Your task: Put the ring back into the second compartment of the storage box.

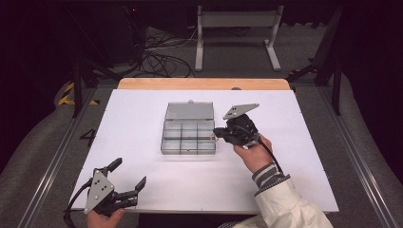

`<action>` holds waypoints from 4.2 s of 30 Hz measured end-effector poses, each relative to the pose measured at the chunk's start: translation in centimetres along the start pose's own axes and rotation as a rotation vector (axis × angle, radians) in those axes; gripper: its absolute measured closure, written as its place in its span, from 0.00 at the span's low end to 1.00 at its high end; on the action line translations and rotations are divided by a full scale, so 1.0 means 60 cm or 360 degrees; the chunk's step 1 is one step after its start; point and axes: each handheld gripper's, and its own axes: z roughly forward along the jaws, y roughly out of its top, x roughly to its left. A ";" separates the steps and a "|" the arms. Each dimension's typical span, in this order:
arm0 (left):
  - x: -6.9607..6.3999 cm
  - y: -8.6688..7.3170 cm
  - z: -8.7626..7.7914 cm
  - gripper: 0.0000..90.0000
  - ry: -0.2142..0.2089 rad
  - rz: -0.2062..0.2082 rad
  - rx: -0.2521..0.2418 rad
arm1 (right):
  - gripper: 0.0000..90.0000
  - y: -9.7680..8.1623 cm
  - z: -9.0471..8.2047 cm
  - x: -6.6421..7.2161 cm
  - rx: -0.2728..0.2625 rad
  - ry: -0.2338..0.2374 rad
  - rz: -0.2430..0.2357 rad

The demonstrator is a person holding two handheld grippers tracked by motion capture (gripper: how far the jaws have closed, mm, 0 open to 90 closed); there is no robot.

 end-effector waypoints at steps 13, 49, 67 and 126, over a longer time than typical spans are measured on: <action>0.001 0.000 0.000 0.08 -0.0003 0.0004 0.0000 | 0.99 0.021 0.037 0.000 -0.0040 -0.0013 0.0035; 0.002 -0.001 0.000 0.09 -0.0008 -0.0009 -0.0001 | 0.98 0.028 0.162 -0.013 -0.0112 -0.0083 0.0201; 0.001 -0.001 0.001 0.09 -0.0020 -0.0007 0.0003 | 0.98 0.022 0.205 -0.020 -0.0050 -0.0124 0.0237; 0.003 0.000 0.002 0.09 -0.0021 -0.0018 0.0002 | 0.32 0.044 0.136 -0.016 -0.0136 0.0010 0.0186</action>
